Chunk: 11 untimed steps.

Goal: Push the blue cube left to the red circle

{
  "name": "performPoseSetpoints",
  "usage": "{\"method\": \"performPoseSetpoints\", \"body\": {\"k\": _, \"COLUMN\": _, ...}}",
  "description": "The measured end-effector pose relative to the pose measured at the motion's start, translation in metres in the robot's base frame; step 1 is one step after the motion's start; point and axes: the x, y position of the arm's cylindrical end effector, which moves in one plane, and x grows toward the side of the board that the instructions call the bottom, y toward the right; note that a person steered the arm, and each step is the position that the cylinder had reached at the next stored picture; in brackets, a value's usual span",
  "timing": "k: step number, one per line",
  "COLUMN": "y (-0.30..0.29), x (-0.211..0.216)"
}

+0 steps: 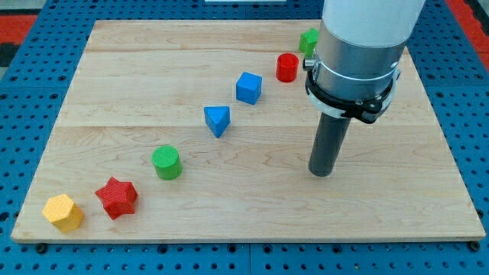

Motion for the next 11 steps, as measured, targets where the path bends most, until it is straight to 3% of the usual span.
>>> {"method": "performPoseSetpoints", "body": {"k": 1, "y": -0.042, "x": 0.0}}
{"method": "performPoseSetpoints", "body": {"k": 3, "y": -0.093, "x": -0.062}}
{"method": "performPoseSetpoints", "body": {"k": 4, "y": -0.128, "x": -0.071}}
{"method": "performPoseSetpoints", "body": {"k": 6, "y": -0.123, "x": -0.097}}
{"method": "performPoseSetpoints", "body": {"k": 7, "y": -0.085, "x": -0.113}}
{"method": "performPoseSetpoints", "body": {"k": 11, "y": -0.097, "x": -0.189}}
